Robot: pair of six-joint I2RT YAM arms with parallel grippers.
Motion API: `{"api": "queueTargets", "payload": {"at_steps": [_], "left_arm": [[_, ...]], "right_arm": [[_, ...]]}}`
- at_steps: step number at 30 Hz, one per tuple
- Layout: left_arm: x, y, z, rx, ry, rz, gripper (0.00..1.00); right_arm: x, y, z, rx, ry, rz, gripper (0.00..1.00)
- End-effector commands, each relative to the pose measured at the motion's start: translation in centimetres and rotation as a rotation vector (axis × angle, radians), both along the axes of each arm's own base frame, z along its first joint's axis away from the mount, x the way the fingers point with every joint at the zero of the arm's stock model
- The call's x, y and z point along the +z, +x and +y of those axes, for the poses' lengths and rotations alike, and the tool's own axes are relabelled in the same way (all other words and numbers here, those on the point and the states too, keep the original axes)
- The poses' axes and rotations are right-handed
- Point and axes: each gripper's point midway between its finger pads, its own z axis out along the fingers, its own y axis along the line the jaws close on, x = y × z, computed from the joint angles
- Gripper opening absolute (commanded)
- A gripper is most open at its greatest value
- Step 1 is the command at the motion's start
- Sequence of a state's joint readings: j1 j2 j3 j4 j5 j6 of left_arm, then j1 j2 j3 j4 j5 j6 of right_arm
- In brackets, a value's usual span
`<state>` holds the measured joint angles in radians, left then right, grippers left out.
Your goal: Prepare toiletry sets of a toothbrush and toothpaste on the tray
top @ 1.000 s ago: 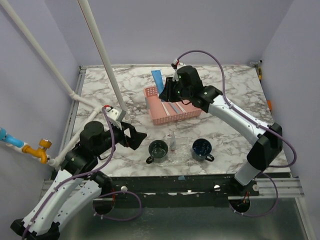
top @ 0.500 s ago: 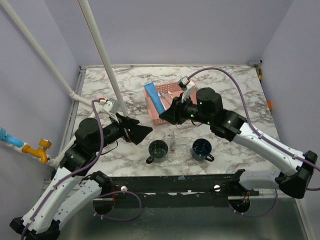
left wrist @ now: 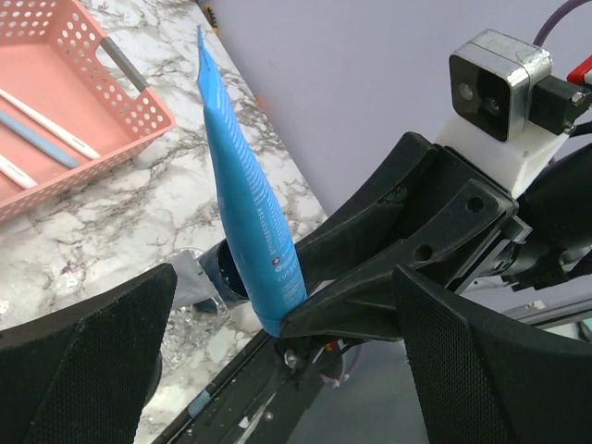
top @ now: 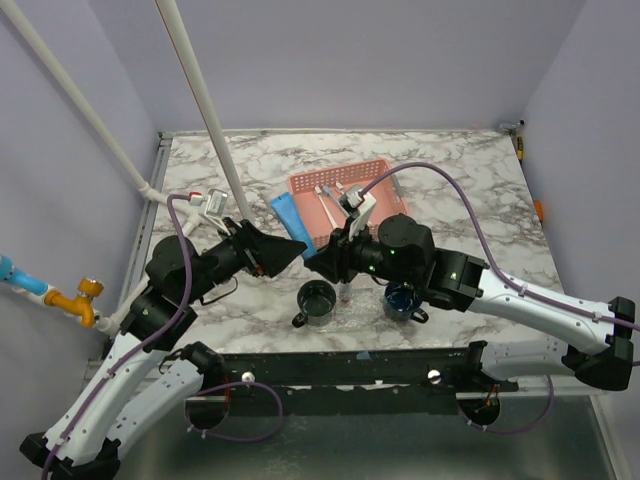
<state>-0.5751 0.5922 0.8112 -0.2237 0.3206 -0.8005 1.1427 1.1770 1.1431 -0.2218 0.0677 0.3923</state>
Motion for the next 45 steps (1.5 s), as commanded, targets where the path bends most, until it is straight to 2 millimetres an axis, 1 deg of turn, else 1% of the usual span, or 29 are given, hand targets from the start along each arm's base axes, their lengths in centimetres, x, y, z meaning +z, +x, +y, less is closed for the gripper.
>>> {"api": "queueTargets", "payload": {"at_steps": [1,3,7,10,12,14,21,25,27,28,32,35,37,38,40,45], "left_arm": [[0.6,0.5,0.0,0.022,-0.059,0.030,0.99],[0.5,0.6,-0.1,0.026,-0.063,0.041,0.98],[0.4,0.7,-0.2,0.026,-0.067,0.059,0.92],[0.6,0.8,-0.3,0.019,-0.067,0.069,0.83],[0.7,0.7,-0.4,0.014,-0.069,0.072,0.73],[0.8,0.6,-0.4,0.012,-0.073,0.076,0.65],[0.7,0.3,-0.7,-0.011,-0.074,0.074,0.34],[0.7,0.2,-0.9,-0.027,-0.071,0.068,0.14],[0.7,0.1,-1.0,-0.036,-0.067,0.067,0.03],[0.7,0.1,-1.0,-0.039,-0.065,0.064,0.00],[0.6,-0.1,-1.0,-0.051,-0.051,0.046,0.00],[0.6,-0.3,-1.1,-0.068,-0.028,0.033,0.00],[0.5,-0.6,-1.1,-0.085,-0.008,0.022,0.00],[0.5,-0.8,-1.1,-0.092,0.003,0.017,0.00],[0.3,-1.1,-1.2,-0.115,0.032,0.002,0.00],[-1.3,-2.2,-1.1,-0.172,0.111,-0.016,0.00]], "right_arm": [[2.3,0.3,0.2,-0.058,0.092,-0.037,0.03],[2.4,0.0,0.5,-0.060,0.094,-0.042,0.03],[2.5,-0.5,1.2,-0.073,0.091,-0.059,0.03],[2.7,-0.6,1.4,-0.089,0.092,-0.067,0.02],[2.9,-1.0,1.6,-0.097,0.093,-0.080,0.02],[2.7,-1.1,1.8,-0.107,0.088,-0.089,0.02],[2.4,-1.1,1.9,-0.159,0.067,-0.117,0.00],[2.3,-1.0,1.9,-0.183,0.055,-0.131,0.00],[2.2,-0.9,1.9,-0.189,0.048,-0.133,0.01],[2.2,-0.9,1.9,-0.189,0.045,-0.132,0.02],[2.2,-1.1,1.8,-0.179,0.040,-0.133,0.17],[1.8,-1.4,1.6,-0.162,0.016,-0.127,0.40],[1.5,-1.6,1.4,-0.151,-0.009,-0.124,0.52],[1.4,-1.7,1.2,-0.146,-0.021,-0.123,0.56],[1.1,-1.9,0.7,-0.134,-0.056,-0.124,0.62],[1.2,-2.6,-0.7,-0.082,-0.139,-0.145,0.67]]}}
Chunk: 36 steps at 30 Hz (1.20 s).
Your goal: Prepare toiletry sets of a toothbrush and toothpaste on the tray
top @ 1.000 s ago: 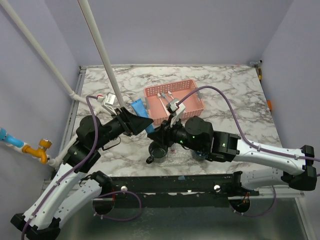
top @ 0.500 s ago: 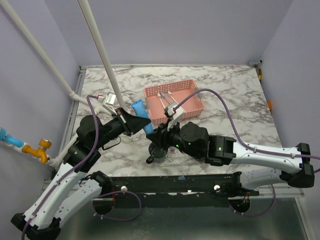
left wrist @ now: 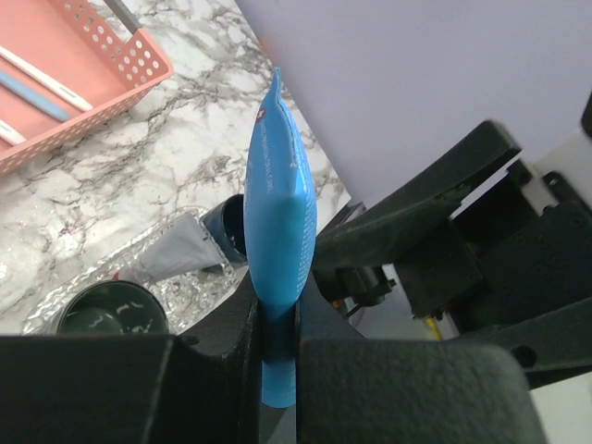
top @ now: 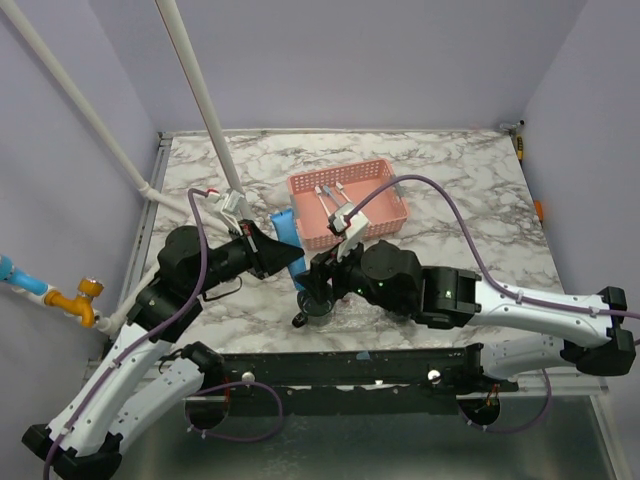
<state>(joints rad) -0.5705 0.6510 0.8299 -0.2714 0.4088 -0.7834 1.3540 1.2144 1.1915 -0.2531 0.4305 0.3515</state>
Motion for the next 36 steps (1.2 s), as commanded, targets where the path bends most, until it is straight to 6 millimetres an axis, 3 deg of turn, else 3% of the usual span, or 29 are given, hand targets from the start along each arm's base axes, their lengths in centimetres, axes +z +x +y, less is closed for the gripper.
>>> {"api": "queueTargets", "payload": {"at_steps": [1,6,14,24,29,36], "left_arm": [[0.0,-2.0,0.0,-0.110,0.065,-0.083,0.00],[-1.6,-4.2,-0.3,-0.251,0.135,-0.098,0.00],[-2.4,-9.3,-0.1,-0.547,0.165,-0.148,0.00],[-1.4,-14.3,1.0,-0.795,0.094,-0.220,0.00],[-1.2,-15.6,1.4,-0.833,0.068,-0.250,0.00],[-1.1,-16.6,1.5,-0.874,0.056,-0.254,0.00]], "right_arm": [[0.8,-1.0,-1.7,0.060,-0.093,-0.024,0.67],[2.4,-1.7,-2.8,0.113,-0.142,-0.040,0.67],[5.3,-2.8,-2.9,0.267,-0.176,-0.007,0.69],[7.0,-5.5,-1.6,0.508,-0.196,0.056,0.70],[7.6,-7.3,-0.9,0.631,-0.171,0.095,0.71],[6.7,-10.2,1.0,0.812,-0.143,0.201,0.68]]}}
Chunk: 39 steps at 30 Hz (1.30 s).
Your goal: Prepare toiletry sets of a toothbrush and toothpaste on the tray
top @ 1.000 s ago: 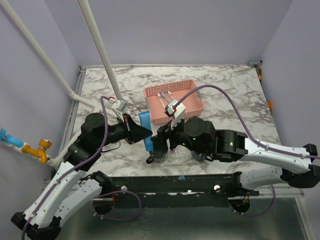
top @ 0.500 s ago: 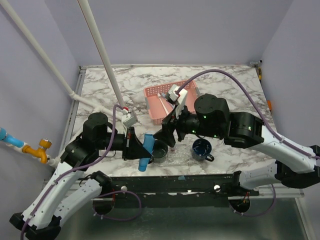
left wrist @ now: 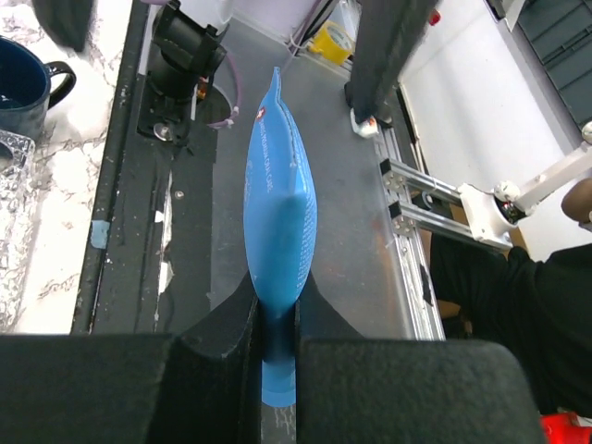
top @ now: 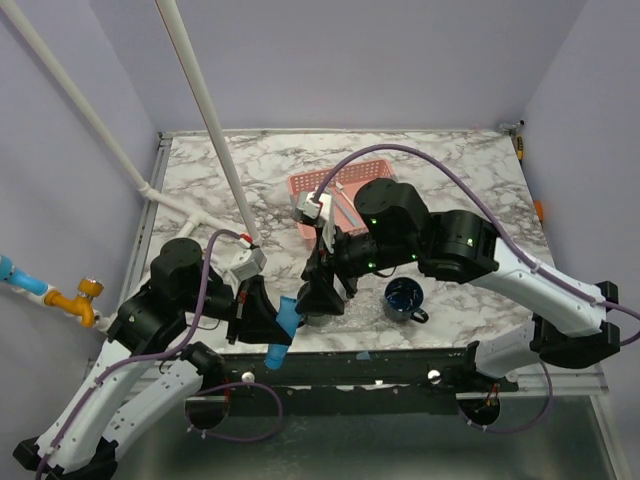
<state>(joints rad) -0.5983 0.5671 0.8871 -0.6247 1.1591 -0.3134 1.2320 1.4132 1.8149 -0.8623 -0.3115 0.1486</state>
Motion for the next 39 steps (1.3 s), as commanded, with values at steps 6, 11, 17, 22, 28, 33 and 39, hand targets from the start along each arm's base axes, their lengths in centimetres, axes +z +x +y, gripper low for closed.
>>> {"api": "queueTargets", "payload": {"at_steps": [6,11,17,22,28,33,39], "left_arm": [[0.1,-1.2,0.1,-0.067,-0.019,-0.029,0.00],[0.0,-1.3,0.1,-0.069,-0.013,-0.032,0.00],[-0.2,-1.2,0.1,-0.058,-0.007,-0.042,0.00],[-0.1,-1.0,0.1,-0.054,-0.004,-0.046,0.00],[-0.2,-0.9,0.0,-0.046,0.003,-0.044,0.00],[-0.2,-0.8,0.0,-0.044,0.005,-0.042,0.00],[-0.5,-0.4,-0.1,-0.021,0.013,-0.047,0.23]], "right_arm": [[-0.5,-4.1,1.6,0.240,0.001,0.164,0.60],[-1.2,-4.4,2.1,0.258,-0.015,0.193,0.48],[-1.3,-4.8,2.4,0.287,-0.007,0.215,0.39],[-1.7,-5.2,2.4,0.309,-0.012,0.236,0.32],[-2.2,-5.4,2.6,0.320,-0.014,0.253,0.28],[-2.9,-5.5,2.7,0.323,-0.026,0.262,0.05],[-3.3,-5.2,2.5,0.305,-0.021,0.250,0.00]]}}
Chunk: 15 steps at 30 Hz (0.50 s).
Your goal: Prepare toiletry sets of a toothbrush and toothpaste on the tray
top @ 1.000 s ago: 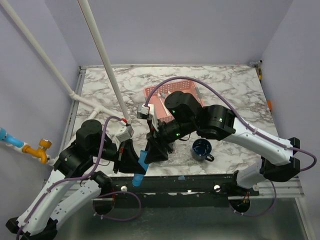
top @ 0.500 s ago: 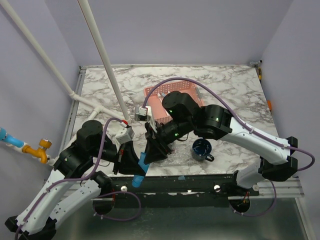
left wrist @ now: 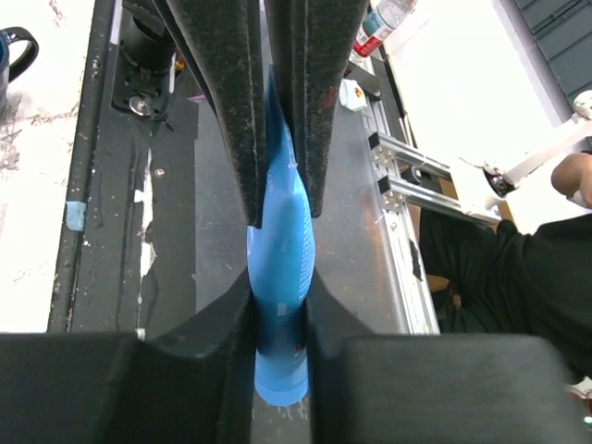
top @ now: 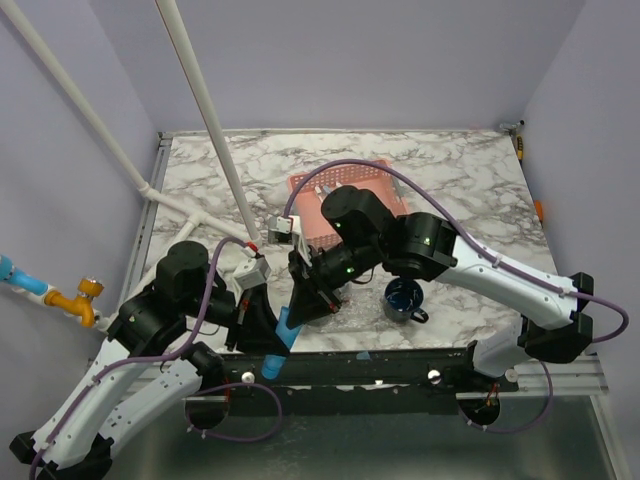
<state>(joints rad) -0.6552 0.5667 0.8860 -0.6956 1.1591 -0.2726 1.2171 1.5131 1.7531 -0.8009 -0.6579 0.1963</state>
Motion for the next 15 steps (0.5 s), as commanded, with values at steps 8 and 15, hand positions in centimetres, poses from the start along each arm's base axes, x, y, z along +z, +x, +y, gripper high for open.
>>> {"api": "queueTargets", "payload": {"at_steps": [8,15], "left_arm": [[-0.2,2.3,-0.6,0.116,0.010,-0.077,0.66],[-0.6,4.7,-0.5,0.265,0.060,-0.119,0.78]], "right_arm": [[-0.3,-0.5,-0.4,-0.006,0.023,0.003,0.00],[-0.9,0.1,-1.8,-0.093,0.002,-0.019,0.00]]}}
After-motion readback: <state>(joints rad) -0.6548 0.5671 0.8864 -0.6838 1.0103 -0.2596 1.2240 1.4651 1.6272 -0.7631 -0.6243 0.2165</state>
